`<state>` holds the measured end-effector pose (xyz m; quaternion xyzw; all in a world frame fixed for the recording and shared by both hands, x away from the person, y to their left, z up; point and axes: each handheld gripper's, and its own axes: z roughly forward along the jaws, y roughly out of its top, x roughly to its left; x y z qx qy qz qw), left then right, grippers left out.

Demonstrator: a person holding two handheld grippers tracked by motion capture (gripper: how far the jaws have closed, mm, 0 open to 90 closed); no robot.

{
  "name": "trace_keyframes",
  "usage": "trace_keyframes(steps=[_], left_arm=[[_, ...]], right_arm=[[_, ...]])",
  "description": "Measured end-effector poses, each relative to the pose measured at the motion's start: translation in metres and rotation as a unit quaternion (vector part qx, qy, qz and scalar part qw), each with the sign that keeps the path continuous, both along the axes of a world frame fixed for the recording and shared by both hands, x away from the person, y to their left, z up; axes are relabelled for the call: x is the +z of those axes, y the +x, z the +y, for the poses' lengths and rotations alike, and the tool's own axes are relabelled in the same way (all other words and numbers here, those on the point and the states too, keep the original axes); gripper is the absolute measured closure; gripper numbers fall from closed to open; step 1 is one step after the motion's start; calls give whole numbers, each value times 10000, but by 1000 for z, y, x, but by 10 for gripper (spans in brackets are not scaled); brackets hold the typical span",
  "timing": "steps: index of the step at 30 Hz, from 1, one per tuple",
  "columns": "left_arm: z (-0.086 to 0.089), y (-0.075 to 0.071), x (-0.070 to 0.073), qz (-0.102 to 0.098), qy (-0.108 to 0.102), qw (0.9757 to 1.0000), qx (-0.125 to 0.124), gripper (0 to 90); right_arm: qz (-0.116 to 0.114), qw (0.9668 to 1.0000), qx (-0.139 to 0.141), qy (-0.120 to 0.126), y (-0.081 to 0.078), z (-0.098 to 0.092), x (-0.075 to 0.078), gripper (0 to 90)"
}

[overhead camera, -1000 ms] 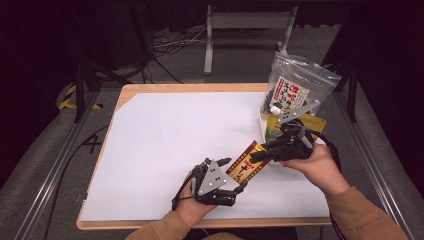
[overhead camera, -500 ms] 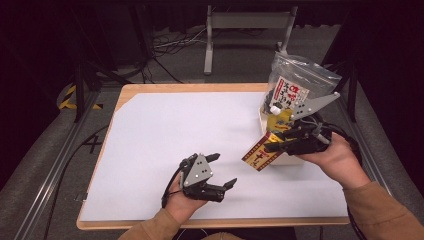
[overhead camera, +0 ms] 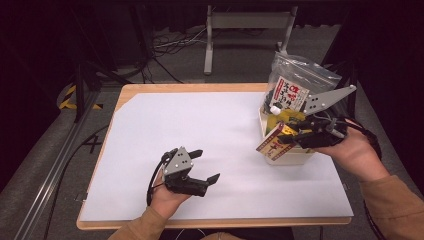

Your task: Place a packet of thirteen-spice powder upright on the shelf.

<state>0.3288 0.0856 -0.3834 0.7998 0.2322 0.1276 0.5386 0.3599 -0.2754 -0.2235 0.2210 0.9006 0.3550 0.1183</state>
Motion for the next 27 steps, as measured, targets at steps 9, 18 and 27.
trace_keyframes(steps=[9, 18, 27], left_arm=[[25, 3, 3, 61, 37, 9997, 249, 109], [48, 6, 6, 62, 30, 9989, 456, 109], [66, 14, 6, 186, -8, 9980, 602, 115]], right_arm=[[-328, 9986, 156, -383, 8, -9, 3, 675], [-558, 9949, 331, -772, 15, -13, 3, 675], [-601, 9911, 384, -1126, 24, -17, 0, 674]])
